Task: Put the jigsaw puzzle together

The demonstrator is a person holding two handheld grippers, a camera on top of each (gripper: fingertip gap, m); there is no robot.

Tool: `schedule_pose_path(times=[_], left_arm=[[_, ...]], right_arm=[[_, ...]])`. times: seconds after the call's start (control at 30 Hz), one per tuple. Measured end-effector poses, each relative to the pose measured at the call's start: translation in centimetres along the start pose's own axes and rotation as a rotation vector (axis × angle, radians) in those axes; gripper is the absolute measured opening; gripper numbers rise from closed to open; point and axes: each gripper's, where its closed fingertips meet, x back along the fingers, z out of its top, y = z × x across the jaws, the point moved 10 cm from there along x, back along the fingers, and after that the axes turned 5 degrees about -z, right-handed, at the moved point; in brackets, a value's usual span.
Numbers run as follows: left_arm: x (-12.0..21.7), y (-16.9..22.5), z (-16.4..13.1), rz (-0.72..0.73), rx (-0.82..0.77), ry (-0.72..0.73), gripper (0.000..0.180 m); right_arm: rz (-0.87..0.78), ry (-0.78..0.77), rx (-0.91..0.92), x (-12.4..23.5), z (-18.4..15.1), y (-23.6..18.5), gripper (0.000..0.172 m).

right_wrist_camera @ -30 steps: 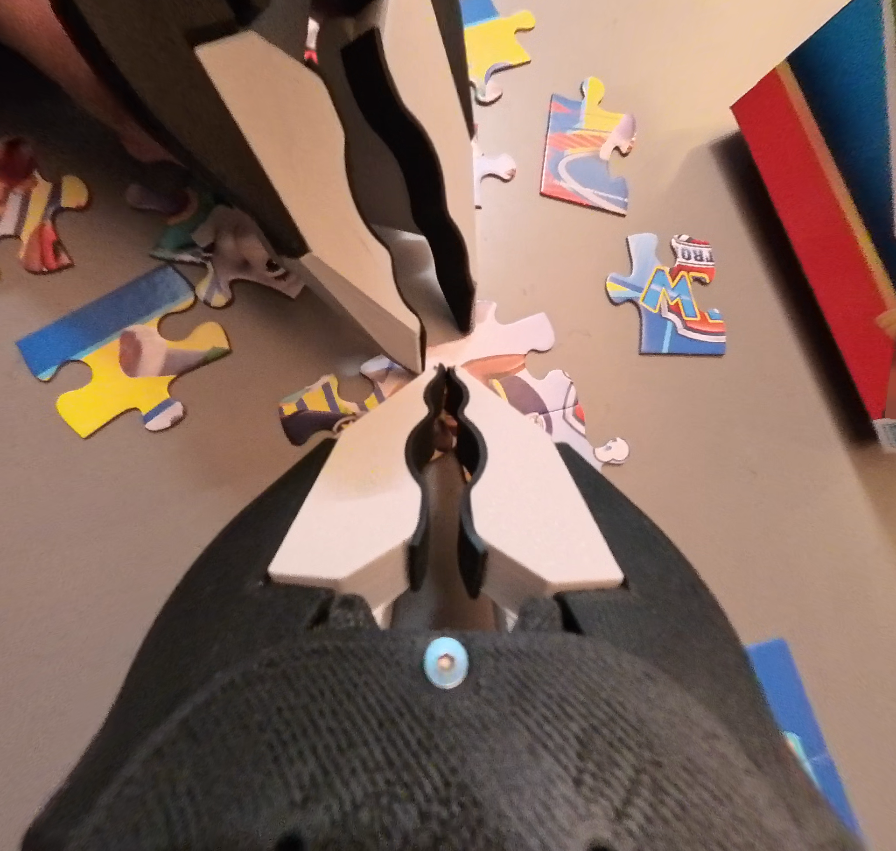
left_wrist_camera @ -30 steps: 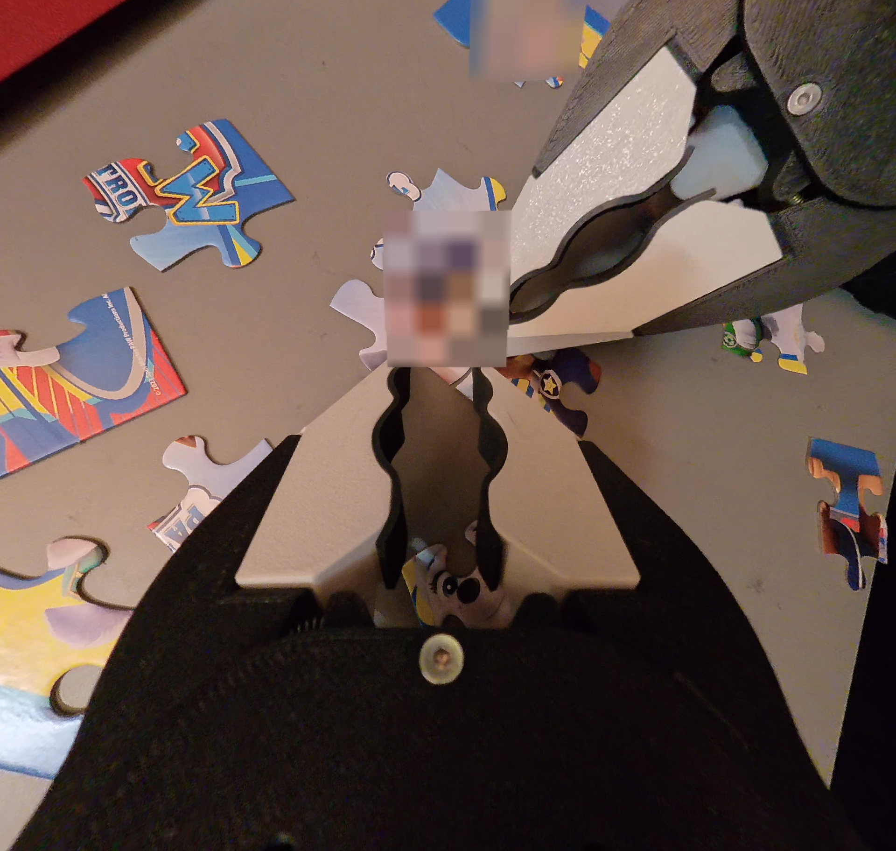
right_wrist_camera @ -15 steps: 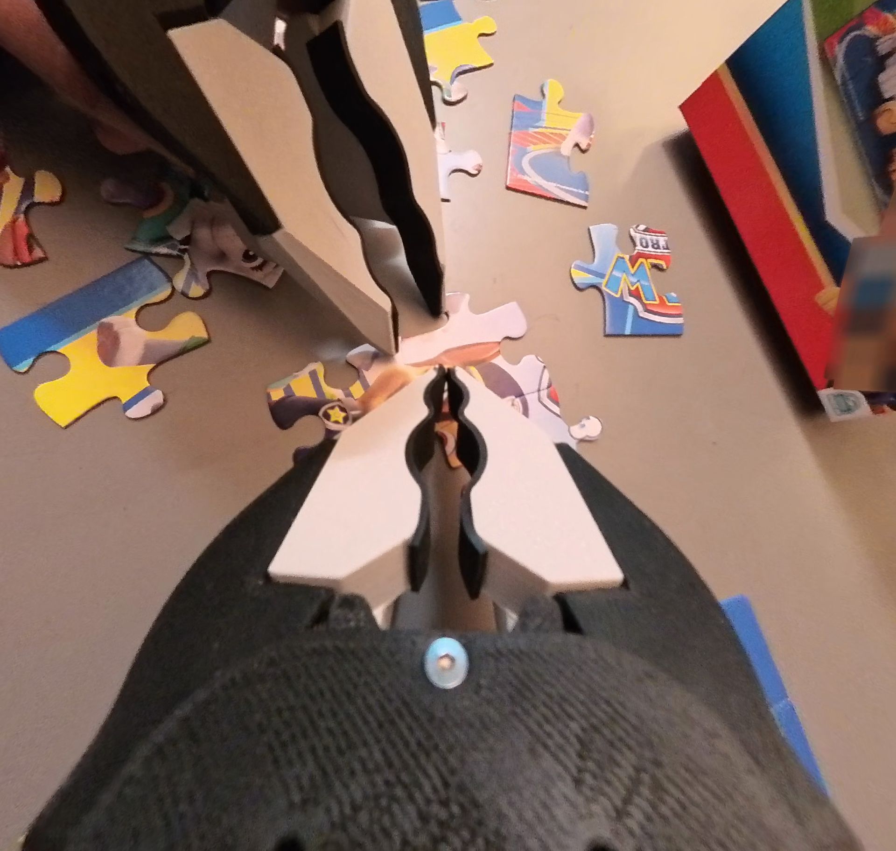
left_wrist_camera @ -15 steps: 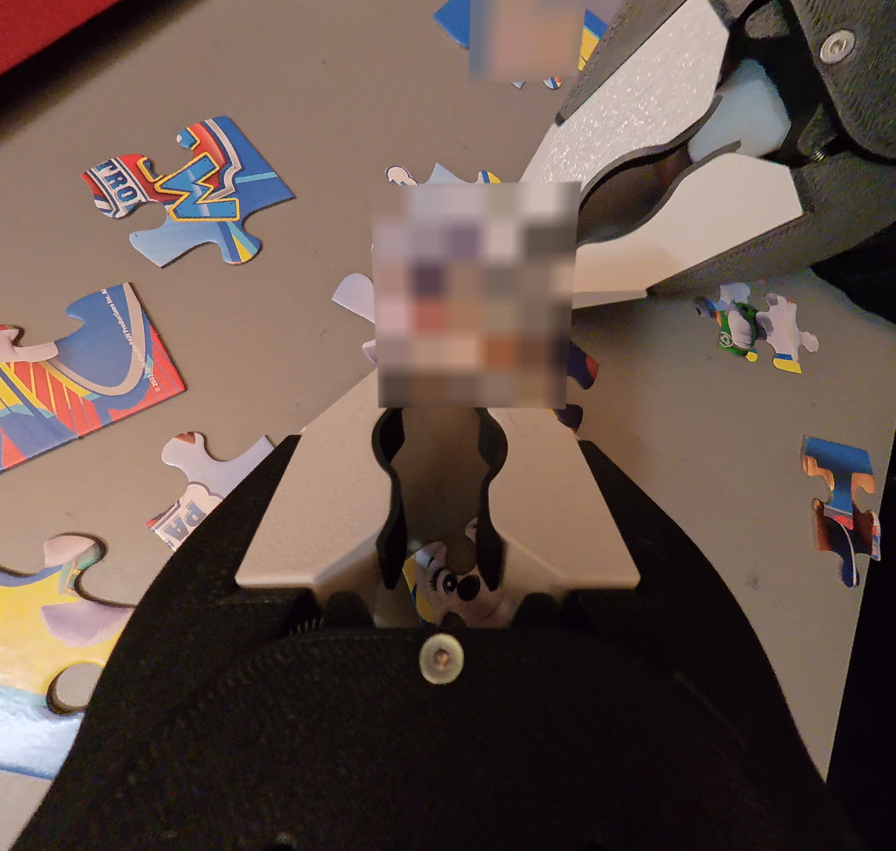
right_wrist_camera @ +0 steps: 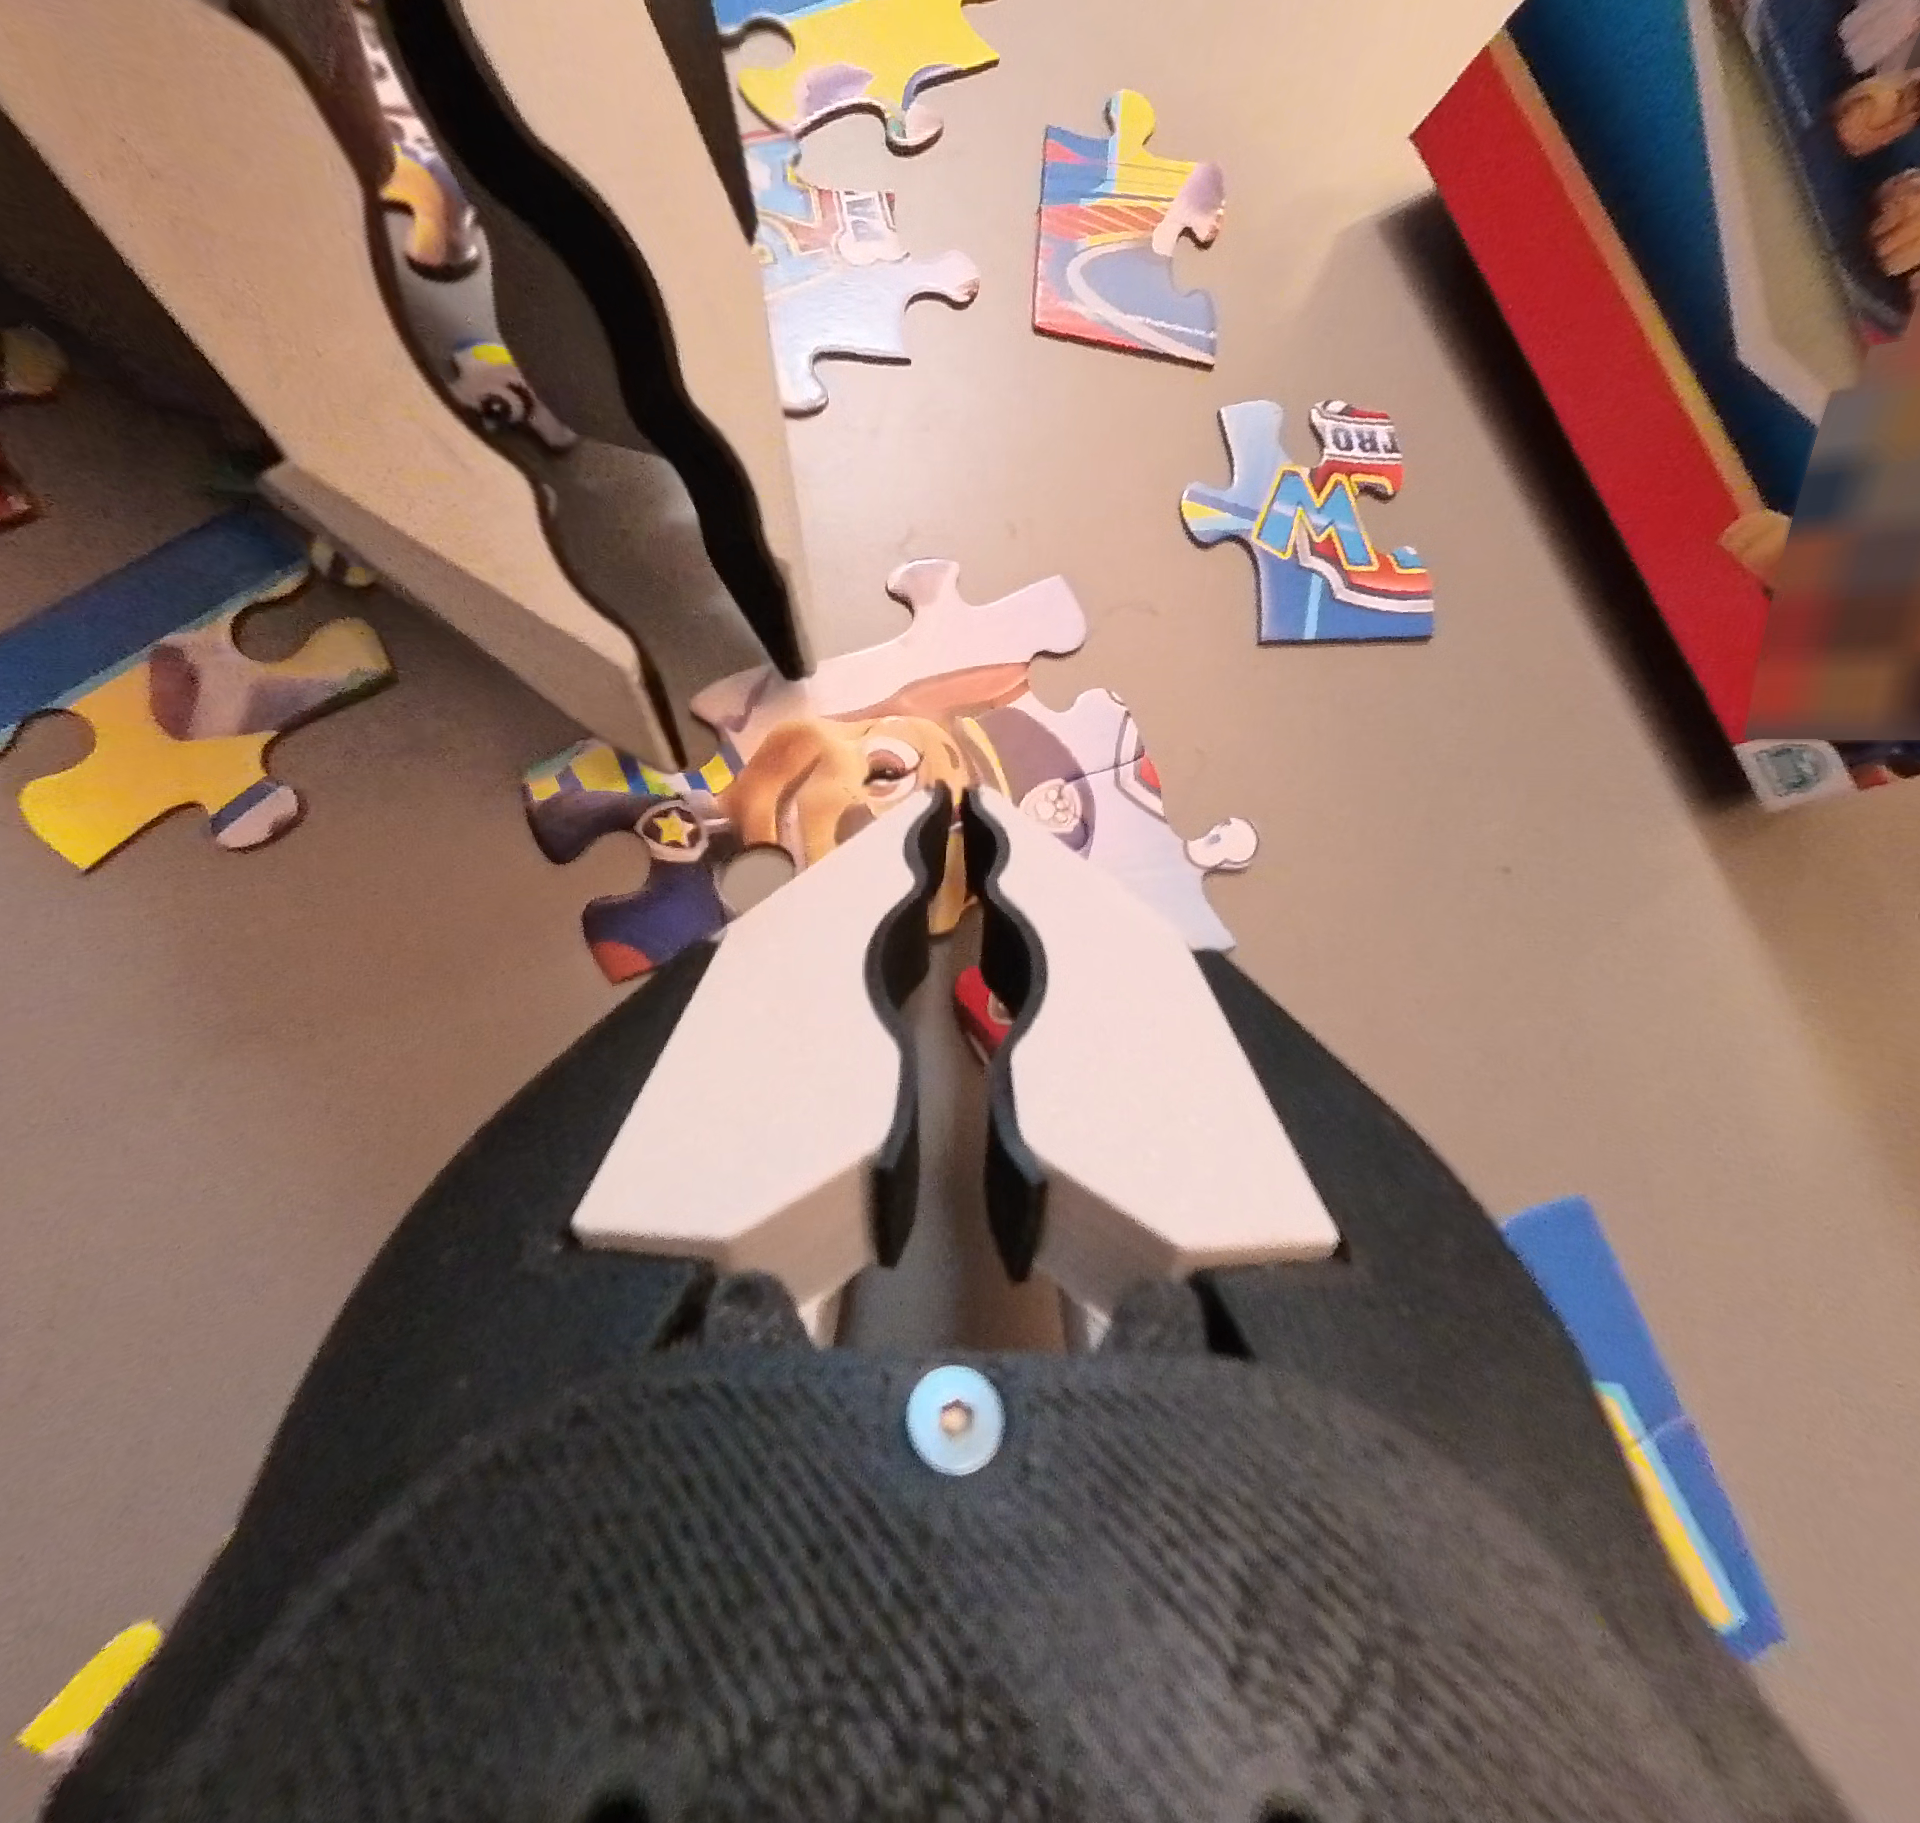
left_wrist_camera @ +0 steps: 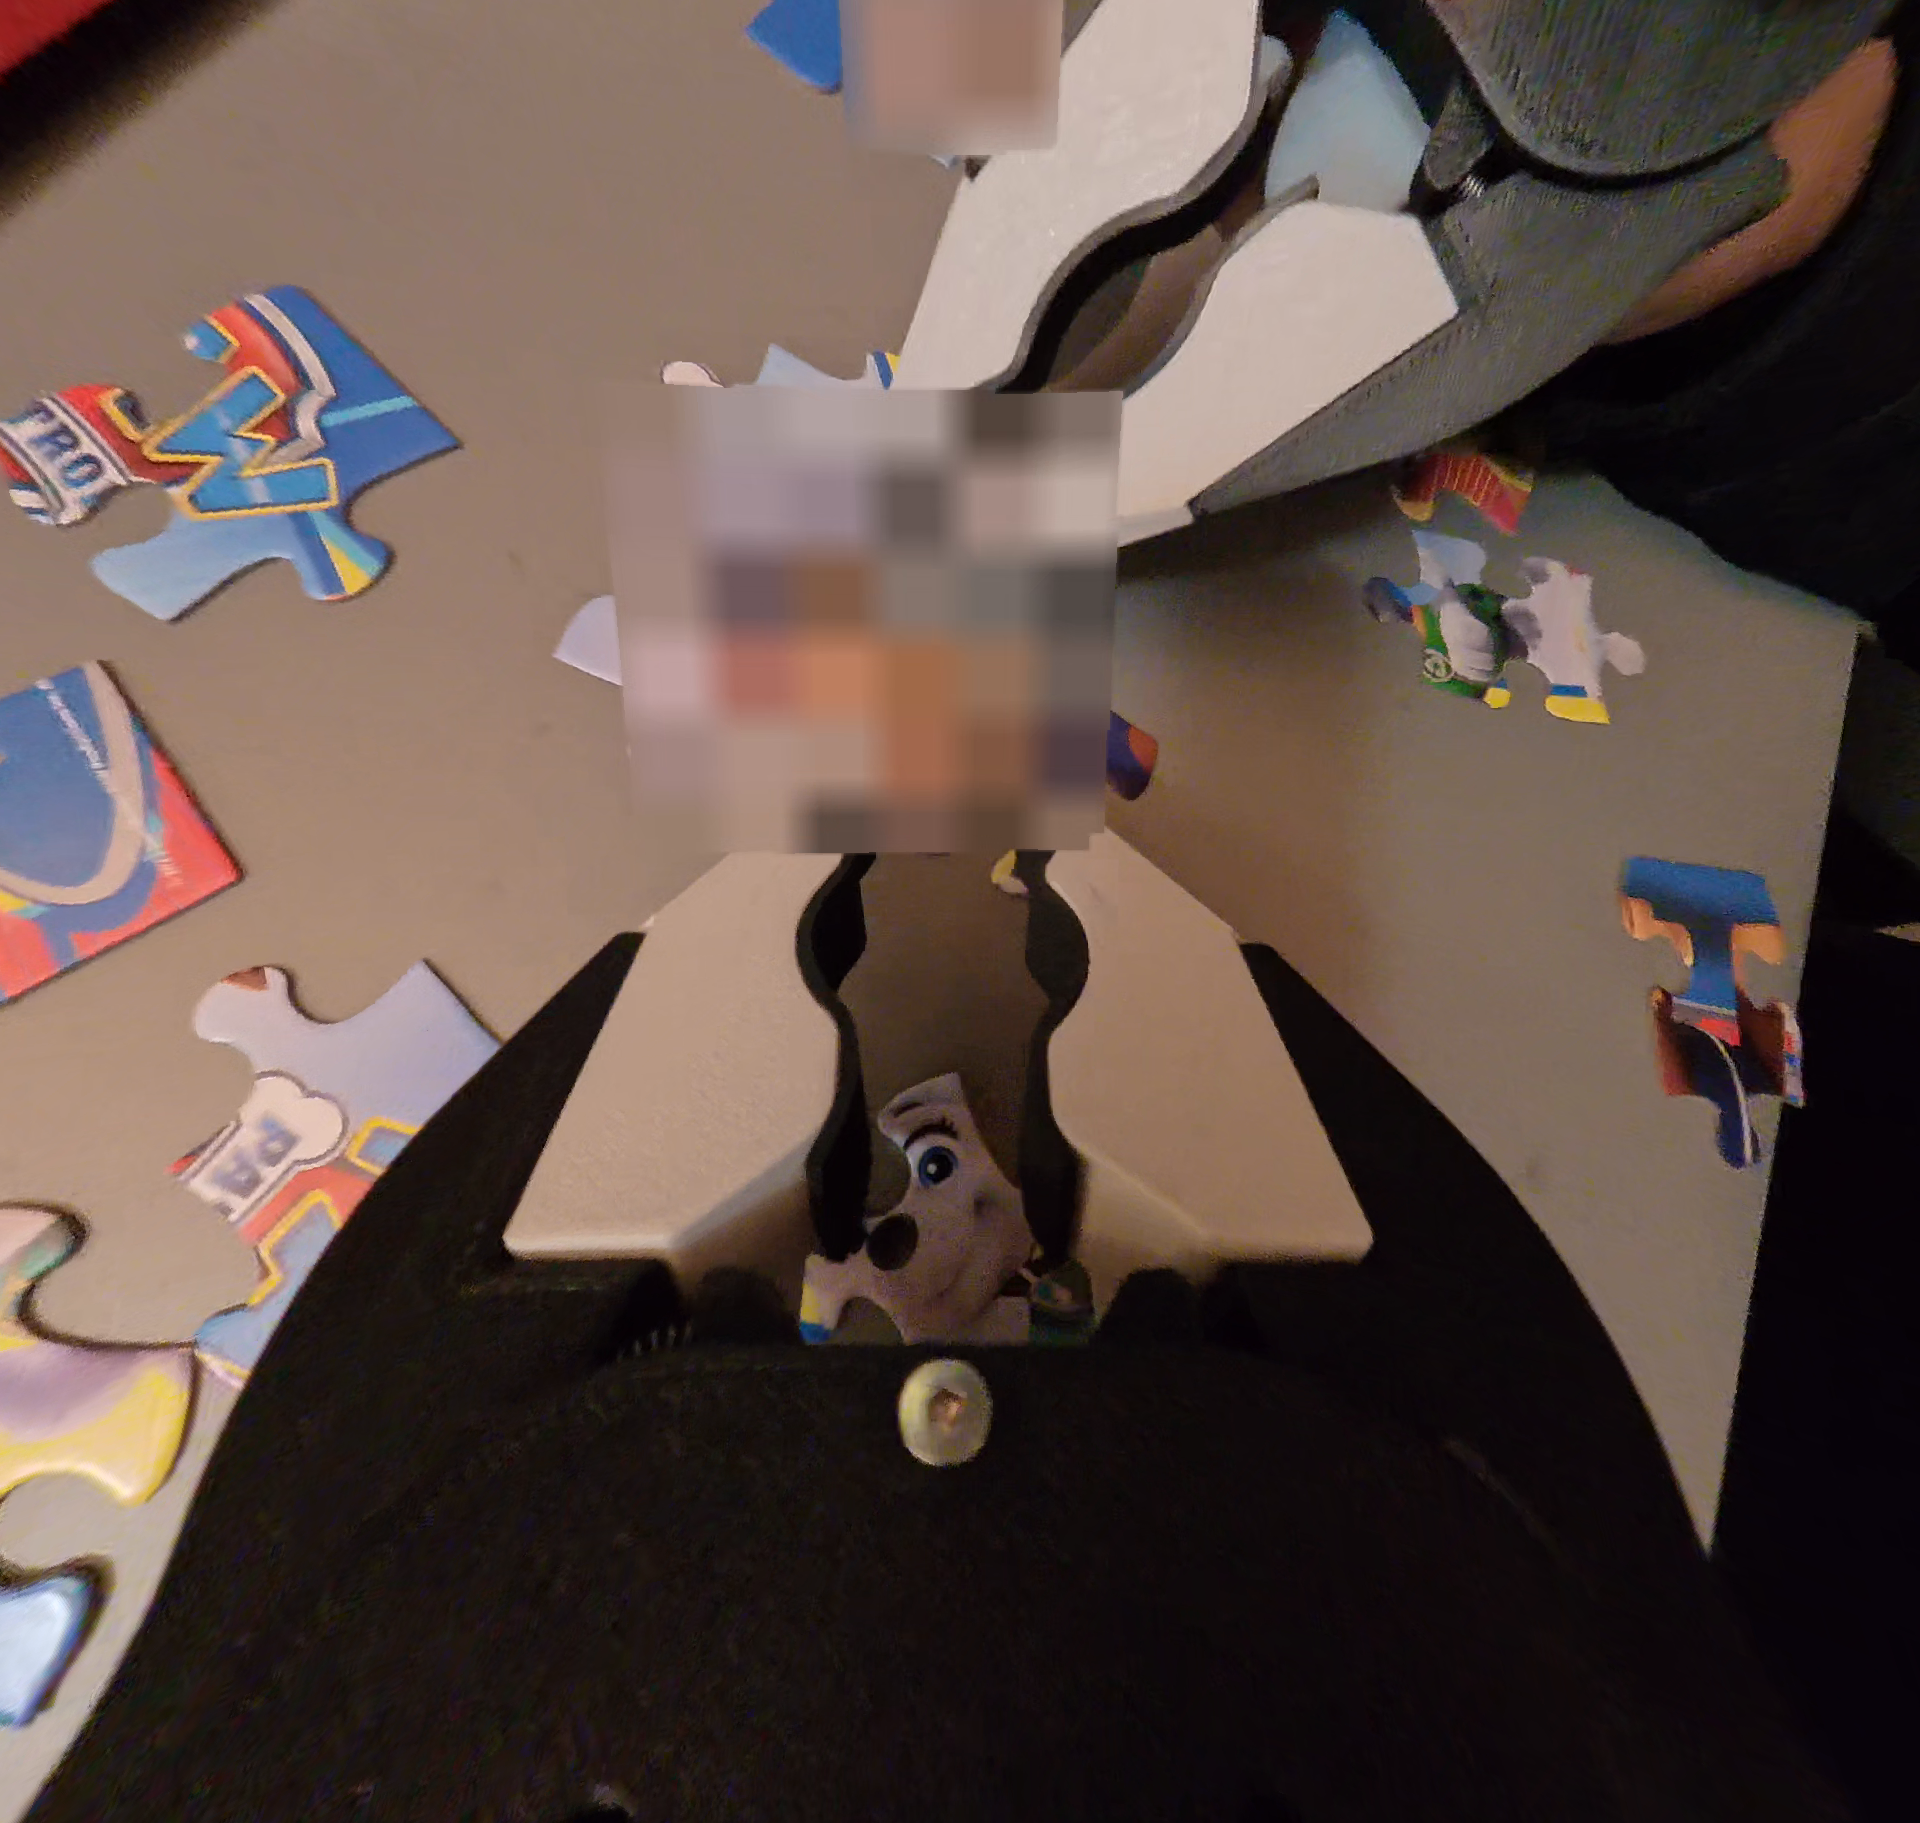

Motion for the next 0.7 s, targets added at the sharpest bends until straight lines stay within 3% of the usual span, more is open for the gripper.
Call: schedule_pose_path(times=[0.13, 0.7], left_arm=[[-0.04, 0.07, -0.07, 0.027, -0.01, -0.012, 0.033], [-0.06, 0.4, -0.16, 0.007, 0.007, -0.022, 0.033]], right_arm=[[0.019, -0.006, -0.019, 0.08, -0.38, 0.18, 0.001], [0.046, 0.017, -0.022, 0.03, -0.27, -0.15, 0.0]])
